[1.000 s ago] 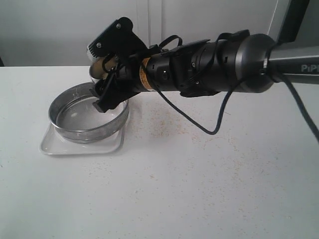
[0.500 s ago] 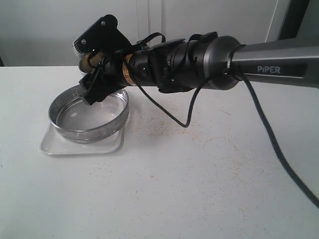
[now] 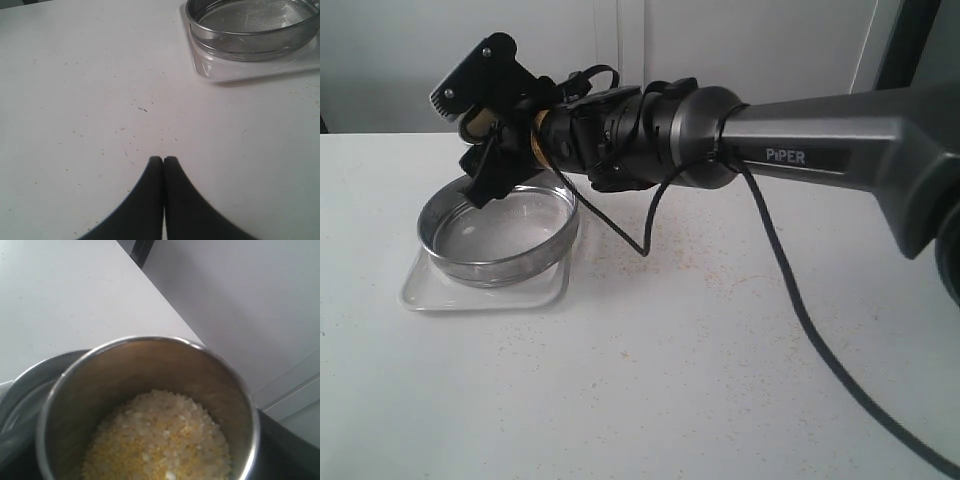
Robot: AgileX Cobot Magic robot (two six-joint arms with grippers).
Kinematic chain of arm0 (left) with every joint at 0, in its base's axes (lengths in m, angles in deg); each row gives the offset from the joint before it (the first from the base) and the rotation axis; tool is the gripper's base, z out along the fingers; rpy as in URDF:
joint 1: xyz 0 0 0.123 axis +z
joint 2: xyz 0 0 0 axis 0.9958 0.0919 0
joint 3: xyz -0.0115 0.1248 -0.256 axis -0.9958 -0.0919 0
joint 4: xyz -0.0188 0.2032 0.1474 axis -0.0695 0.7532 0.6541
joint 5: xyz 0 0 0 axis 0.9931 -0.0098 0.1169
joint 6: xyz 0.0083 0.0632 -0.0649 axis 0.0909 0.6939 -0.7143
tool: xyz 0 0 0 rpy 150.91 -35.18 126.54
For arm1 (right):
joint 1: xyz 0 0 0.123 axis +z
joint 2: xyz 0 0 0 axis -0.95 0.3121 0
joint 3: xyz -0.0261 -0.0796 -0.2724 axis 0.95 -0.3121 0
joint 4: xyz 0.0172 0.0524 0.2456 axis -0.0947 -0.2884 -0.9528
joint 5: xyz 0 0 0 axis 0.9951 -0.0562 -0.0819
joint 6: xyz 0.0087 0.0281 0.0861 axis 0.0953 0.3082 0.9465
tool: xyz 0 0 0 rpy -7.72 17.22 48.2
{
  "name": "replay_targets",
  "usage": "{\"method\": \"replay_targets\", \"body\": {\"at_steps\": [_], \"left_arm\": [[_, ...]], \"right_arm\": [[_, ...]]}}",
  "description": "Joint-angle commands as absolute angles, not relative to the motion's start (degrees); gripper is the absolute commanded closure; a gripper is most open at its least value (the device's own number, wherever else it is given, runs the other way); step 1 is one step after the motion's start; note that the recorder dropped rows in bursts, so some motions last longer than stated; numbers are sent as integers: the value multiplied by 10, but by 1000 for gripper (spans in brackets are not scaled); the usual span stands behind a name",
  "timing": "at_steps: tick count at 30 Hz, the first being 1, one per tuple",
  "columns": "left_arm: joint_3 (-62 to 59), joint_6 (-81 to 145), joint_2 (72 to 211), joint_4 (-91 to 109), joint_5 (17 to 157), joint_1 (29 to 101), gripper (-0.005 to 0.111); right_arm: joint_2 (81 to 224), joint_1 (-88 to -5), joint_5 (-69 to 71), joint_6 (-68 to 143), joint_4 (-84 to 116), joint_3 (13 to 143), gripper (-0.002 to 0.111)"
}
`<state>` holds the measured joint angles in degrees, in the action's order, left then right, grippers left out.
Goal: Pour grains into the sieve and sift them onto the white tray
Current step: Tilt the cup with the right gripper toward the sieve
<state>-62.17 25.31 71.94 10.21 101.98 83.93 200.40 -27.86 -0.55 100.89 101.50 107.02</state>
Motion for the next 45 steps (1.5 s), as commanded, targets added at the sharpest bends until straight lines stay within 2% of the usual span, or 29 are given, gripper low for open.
{"method": "replay_targets", "body": {"at_steps": [1, 22, 45], "left_arm": [[-625, 255, 717, 98, 1019, 841, 107], [-625, 255, 717, 98, 1019, 841, 107], [-625, 255, 717, 98, 1019, 841, 107]], "right_arm": [[2010, -279, -27, 971, 1014, 1089, 108], [2045, -272, -84, 718, 1014, 1089, 108], [2067, -258, -145, 634, 1014, 1129, 108]]}}
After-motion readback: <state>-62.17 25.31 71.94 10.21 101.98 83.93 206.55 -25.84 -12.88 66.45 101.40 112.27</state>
